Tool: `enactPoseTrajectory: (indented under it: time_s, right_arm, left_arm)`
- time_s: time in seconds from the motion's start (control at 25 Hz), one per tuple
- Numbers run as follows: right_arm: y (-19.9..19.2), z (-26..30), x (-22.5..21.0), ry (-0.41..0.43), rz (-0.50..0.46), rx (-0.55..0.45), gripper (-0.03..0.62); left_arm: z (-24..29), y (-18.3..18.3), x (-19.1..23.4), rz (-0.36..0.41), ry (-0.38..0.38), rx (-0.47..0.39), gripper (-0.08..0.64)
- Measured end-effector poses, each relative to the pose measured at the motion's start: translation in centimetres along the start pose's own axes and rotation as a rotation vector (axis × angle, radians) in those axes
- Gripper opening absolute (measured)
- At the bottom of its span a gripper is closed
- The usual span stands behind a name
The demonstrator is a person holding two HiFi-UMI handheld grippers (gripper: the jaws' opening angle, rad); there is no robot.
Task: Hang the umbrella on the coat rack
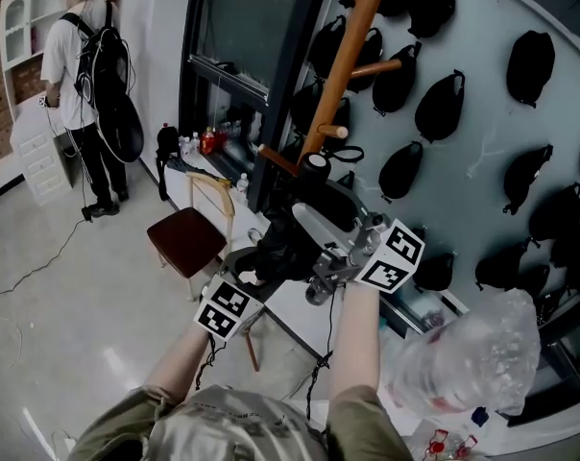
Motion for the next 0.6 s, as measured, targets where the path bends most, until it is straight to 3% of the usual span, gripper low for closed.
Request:
enactPoseTrajectory:
  time_s: [0.32,0.6]
  right_arm:
    - [0.5,1.0,-1.2,0.025,-0.026,-0.023,0.193]
    - [0.5,1.7,-2.8,-0.002,-0.005,-0.017,0.193]
  left_arm:
    - [0.6,1.0,1.7,0.021,0.021,-0.016,0.261]
    - [1.3,1.2,2.9,0.017,0.006,-0.001,0.261]
Point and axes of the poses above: the fingertips, and each gripper's own axes: z forward along the fingers, x to its left, y out of its top, the point moved 8 cm from there along -z, backward along the fingers, and after that the axes turned 1 degree about y, right-handed, at the moved point
